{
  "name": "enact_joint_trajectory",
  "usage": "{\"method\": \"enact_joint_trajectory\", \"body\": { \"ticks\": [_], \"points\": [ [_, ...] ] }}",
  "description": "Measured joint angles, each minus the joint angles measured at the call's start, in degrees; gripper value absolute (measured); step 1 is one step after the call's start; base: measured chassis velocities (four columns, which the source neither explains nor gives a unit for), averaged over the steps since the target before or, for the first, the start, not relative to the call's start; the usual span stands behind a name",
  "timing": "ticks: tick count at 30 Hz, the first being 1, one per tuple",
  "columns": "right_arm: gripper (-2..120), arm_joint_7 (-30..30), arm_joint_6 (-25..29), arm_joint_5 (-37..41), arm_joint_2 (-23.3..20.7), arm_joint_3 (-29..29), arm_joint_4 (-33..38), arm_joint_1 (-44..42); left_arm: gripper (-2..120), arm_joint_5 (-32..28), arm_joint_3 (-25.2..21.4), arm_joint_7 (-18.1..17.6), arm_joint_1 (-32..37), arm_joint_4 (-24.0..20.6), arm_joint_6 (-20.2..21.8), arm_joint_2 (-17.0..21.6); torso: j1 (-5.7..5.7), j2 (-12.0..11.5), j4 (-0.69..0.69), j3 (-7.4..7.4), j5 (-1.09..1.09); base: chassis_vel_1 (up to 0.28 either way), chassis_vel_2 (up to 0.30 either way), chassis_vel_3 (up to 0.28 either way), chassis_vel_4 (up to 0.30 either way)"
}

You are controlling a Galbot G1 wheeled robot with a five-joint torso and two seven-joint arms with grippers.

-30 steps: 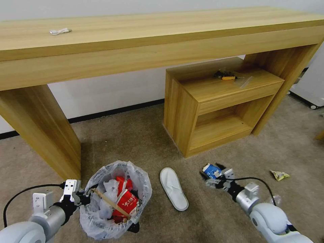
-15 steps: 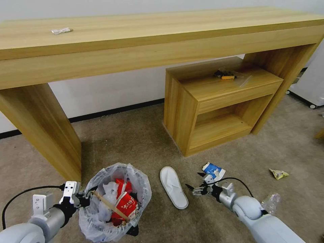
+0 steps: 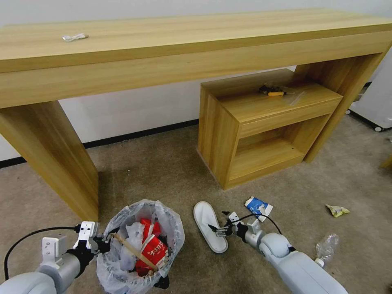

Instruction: Pick up the trash bin and place the garbage on the floor into it.

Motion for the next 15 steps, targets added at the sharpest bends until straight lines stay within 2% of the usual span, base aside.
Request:
{"method": "enact_joint_trajectory", "body": {
  "ticks": [3, 5, 7, 9, 11, 15],
  "points": [
    [72, -0.1, 0.0, -0.1, 1.9, -1.1, -2.6, 1.4, 0, 0.0, 0.0, 0.0, -0.1, 0.0, 0.0, 0.0, 0.00, 0.0, 0.00, 0.00, 0.00, 0.000, 0.000, 0.000, 0.000],
    [70, -0.1, 0.0, -0.1, 2.3, -1.2, -3.0, 1.6, 0, 0.0, 0.0, 0.0, -0.1, 0.0, 0.0, 0.0, 0.00, 0.0, 0.00, 0.00, 0.00, 0.000, 0.000, 0.000, 0.000],
    [58, 0.0, 0.0, -0.1, 3.3, -1.2, -4.5, 2.4, 0, -0.1, 0.0, 0.0, -0.2, 0.2, 0.0, 0.0, 0.00, 0.0, 0.00, 0.00, 0.00, 0.000, 0.000, 0.000, 0.000],
    [57, 0.0, 0.0, -0.1, 3.5, -1.2, -5.0, 2.7, 0, -0.1, 0.0, 0.1, -0.3, 0.2, 0.0, 0.1, 0.00, 0.0, 0.00, 0.00, 0.00, 0.000, 0.000, 0.000, 0.000],
    [47, 0.0, 0.0, 0.4, 4.0, -1.1, -6.1, 3.2, 0, -0.2, -0.1, 0.2, -0.5, 0.4, 0.0, 0.3, 0.00, 0.0, 0.00, 0.00, 0.00, 0.000, 0.000, 0.000, 0.000],
    [40, 0.0, -0.2, 1.0, 4.4, -0.9, -6.9, 3.6, 0, -0.2, -0.1, 0.3, -0.6, 0.6, 0.0, 0.3, 0.00, 0.0, 0.00, 0.00, 0.00, 0.000, 0.000, 0.000, 0.000]
  ]
}}
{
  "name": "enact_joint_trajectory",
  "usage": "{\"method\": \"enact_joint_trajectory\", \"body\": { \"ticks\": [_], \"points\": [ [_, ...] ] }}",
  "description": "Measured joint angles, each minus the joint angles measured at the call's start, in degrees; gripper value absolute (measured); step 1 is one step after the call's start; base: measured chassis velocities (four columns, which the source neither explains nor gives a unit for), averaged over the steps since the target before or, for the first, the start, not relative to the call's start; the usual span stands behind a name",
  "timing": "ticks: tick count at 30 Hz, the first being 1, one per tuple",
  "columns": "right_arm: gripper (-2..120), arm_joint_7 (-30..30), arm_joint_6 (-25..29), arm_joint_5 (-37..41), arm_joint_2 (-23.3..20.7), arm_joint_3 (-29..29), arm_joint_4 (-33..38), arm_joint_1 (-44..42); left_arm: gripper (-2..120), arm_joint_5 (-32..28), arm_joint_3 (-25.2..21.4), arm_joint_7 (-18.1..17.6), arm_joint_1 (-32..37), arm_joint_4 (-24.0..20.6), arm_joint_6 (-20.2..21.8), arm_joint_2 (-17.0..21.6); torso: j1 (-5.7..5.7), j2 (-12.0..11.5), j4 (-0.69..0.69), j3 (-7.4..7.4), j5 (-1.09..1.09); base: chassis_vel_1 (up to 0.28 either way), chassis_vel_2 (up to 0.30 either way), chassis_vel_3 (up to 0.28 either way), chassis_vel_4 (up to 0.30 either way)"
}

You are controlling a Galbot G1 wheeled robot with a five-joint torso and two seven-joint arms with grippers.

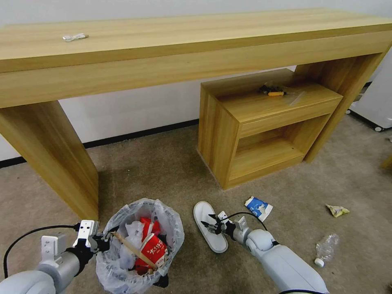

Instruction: Pick up the trash bin and place the garbage on the floor into it.

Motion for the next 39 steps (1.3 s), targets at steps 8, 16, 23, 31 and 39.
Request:
{"method": "enact_joint_trajectory", "body": {
  "ticks": [8, 16, 23, 31, 39],
  "points": [
    [35, -0.2, -0.3, 0.9, 0.9, 0.7, -1.8, 0.4, 0, 0.0, 0.0, 0.3, -0.2, 0.4, 0.0, 0.1, 0.00, 0.0, 0.00, 0.00, 0.00, 0.000, 0.000, 0.000, 0.000],
    [7, 0.2, 0.4, 1.1, 1.3, 1.7, -2.0, -0.3, 0, 0.0, 0.0, 0.5, -0.5, 0.9, 0.0, 0.2, 0.00, 0.0, 0.00, 0.00, 0.01, 0.000, 0.000, 0.000, 0.000],
    [0, 2.2, 1.4, 1.4, 2.7, 3.9, -2.3, -1.0, 0, -0.1, 0.0, 0.5, -0.7, 0.9, 0.0, 0.4, 0.00, 0.0, 0.00, 0.00, 0.01, 0.000, 0.000, 0.000, 0.000],
    [0, 3.4, 1.7, 2.8, 0.6, 8.0, 5.1, -3.6, 0, -0.1, 0.0, 0.5, -0.6, 0.6, 0.0, 0.2, 0.00, 0.0, 0.00, 0.00, 0.01, 0.000, 0.000, 0.000, 0.000],
    [0, 4.7, -1.5, 1.7, -1.8, 8.2, 9.7, -5.6, 0, 0.1, 0.3, 0.6, -0.8, 0.5, 0.0, 0.1, 0.00, 0.0, 0.00, -0.01, 0.01, 0.000, 0.000, 0.000, 0.000]
  ]
}}
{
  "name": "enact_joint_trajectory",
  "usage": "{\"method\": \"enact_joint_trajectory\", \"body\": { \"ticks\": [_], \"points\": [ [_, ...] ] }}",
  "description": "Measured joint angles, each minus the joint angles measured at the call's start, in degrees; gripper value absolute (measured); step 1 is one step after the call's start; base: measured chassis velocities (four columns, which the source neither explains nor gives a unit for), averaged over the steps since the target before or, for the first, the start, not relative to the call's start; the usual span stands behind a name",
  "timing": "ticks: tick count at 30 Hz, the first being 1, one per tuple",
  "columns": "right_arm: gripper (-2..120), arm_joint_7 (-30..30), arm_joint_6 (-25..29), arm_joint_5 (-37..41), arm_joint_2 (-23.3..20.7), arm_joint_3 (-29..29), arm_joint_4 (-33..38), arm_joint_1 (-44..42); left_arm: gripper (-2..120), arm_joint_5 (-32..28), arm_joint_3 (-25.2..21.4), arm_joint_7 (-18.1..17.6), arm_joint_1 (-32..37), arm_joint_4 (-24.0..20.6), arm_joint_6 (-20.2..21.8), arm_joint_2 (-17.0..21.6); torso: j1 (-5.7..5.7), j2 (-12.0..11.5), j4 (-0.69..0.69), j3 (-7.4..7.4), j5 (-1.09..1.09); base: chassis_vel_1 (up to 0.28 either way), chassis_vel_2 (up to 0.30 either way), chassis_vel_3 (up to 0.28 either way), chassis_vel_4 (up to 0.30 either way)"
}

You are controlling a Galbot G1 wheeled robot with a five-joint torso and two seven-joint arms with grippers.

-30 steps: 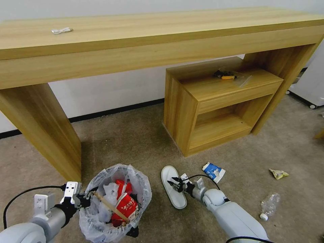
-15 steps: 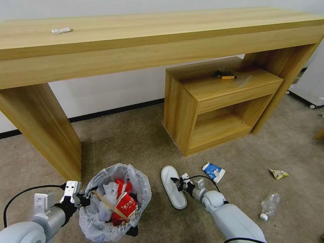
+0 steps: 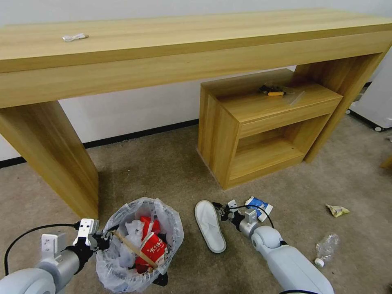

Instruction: Pick up the trash bin and place the garbage on the floor into it.

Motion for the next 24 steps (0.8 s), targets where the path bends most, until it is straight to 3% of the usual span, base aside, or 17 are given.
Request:
{"method": "enact_joint_trajectory", "body": {
  "ticks": [3, 9, 17, 20, 24],
  "points": [
    [2, 0.5, -1.6, -1.9, -0.3, -0.9, 0.1, -0.3, 0, 0.1, 0.1, 0.0, 0.0, 0.0, 0.0, 0.0, 0.00, 0.0, 0.00, 0.00, 0.00, 0.000, 0.000, 0.000, 0.000],
    [28, 8.2, -10.4, -4.3, 0.2, -5.1, 3.2, -0.1, 0, 0.2, -0.1, -0.1, 0.2, 0.0, 0.0, 0.0, 0.00, 0.0, 0.00, 0.00, 0.00, 0.000, 0.000, 0.000, 0.000],
    [52, 9.7, -12.4, -3.1, 1.0, -7.0, 1.8, 1.8, 0, 0.2, 0.0, -0.1, 0.1, 0.0, 0.0, 0.0, 0.00, 0.0, 0.00, 0.00, 0.00, 0.000, 0.000, 0.000, 0.000],
    [69, 9.2, -12.2, -2.8, 2.2, -7.7, -1.3, 3.8, 0, 0.2, 0.2, -0.1, -0.1, 0.2, 0.0, -0.1, 0.00, 0.0, 0.01, 0.00, -0.01, 0.000, 0.000, 0.000, 0.000],
    [81, 8.2, -12.0, -1.4, 3.2, -8.1, -3.9, 5.1, 0, 0.2, 0.2, -0.1, -0.1, 0.2, 0.0, 0.0, 0.00, 0.0, 0.00, 0.00, -0.01, 0.000, 0.000, 0.000, 0.000]
  ]
}}
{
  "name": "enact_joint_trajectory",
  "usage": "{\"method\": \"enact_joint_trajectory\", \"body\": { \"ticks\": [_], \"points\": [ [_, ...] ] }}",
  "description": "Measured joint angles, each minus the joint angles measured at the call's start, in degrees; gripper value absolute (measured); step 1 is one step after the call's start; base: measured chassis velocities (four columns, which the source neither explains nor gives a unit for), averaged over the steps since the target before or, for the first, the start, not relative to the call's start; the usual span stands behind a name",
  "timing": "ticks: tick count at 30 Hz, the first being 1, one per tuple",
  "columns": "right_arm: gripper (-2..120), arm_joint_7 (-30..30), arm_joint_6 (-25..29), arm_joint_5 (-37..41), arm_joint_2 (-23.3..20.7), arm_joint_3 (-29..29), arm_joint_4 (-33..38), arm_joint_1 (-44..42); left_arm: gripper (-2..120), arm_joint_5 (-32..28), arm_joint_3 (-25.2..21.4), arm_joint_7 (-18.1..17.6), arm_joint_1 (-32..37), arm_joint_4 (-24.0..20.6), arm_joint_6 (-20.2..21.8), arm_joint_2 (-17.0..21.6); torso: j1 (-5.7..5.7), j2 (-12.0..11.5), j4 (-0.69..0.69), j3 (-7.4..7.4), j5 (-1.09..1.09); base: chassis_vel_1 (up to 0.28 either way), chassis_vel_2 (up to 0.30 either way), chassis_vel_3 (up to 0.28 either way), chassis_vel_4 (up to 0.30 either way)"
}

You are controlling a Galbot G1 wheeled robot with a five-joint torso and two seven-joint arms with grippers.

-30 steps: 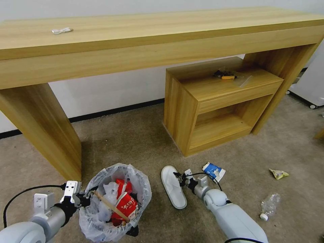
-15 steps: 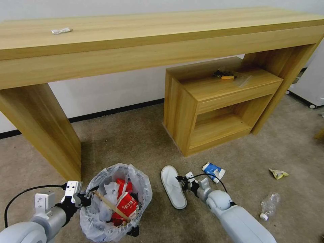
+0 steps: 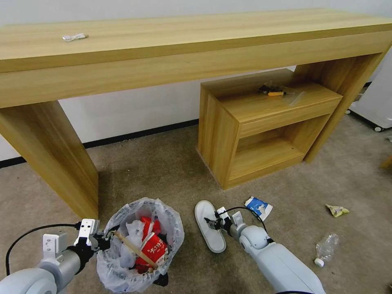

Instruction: Pick up the trash bin and place the garbage on the floor into it.

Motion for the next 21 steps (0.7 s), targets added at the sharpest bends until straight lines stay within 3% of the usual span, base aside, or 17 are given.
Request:
{"method": "enact_joint_trajectory", "body": {
  "ticks": [3, 9, 11, 13, 15, 21],
  "points": [
    [91, -1.0, 0.2, 0.5, 0.8, -0.4, -1.9, 0.9, 0, 0.0, 0.0, 0.0, 0.0, 0.0, 0.0, 0.1, 0.00, 0.0, 0.00, 0.00, 0.00, 0.000, 0.000, 0.000, 0.000],
    [86, -1.4, 0.8, 0.5, 2.0, -0.8, -4.2, 1.8, 0, 0.0, 0.1, 0.0, 0.0, 0.0, 0.0, 0.1, 0.00, 0.0, 0.00, 0.00, 0.00, 0.000, 0.000, 0.000, 0.000],
    [72, -1.5, 1.3, 0.5, 2.4, -0.8, -5.1, 2.1, 0, 0.0, 0.0, 0.0, 0.0, 0.0, 0.0, 0.1, 0.00, 0.0, 0.00, 0.00, 0.00, 0.000, 0.000, 0.000, 0.000],
    [70, -1.5, 1.4, 0.5, 2.5, -0.8, -5.1, 2.1, 0, 0.0, 0.0, 0.0, 0.0, 0.0, 0.0, 0.2, 0.00, 0.0, 0.00, 0.00, 0.00, 0.000, 0.000, 0.000, 0.000],
    [58, -1.5, 1.5, 0.6, 2.5, -0.7, -5.2, 2.1, 0, 0.0, 0.0, 0.1, 0.0, 0.1, 0.0, 0.2, 0.00, 0.0, 0.00, 0.00, 0.00, 0.000, 0.000, 0.000, 0.000],
    [40, -1.5, 1.7, 0.8, 2.8, -0.3, -5.7, 1.7, 0, -0.1, 0.0, 0.2, -0.1, 0.2, 0.0, 0.3, 0.00, 0.0, 0.00, 0.00, 0.00, 0.000, 0.000, 0.000, 0.000]
  ]
}}
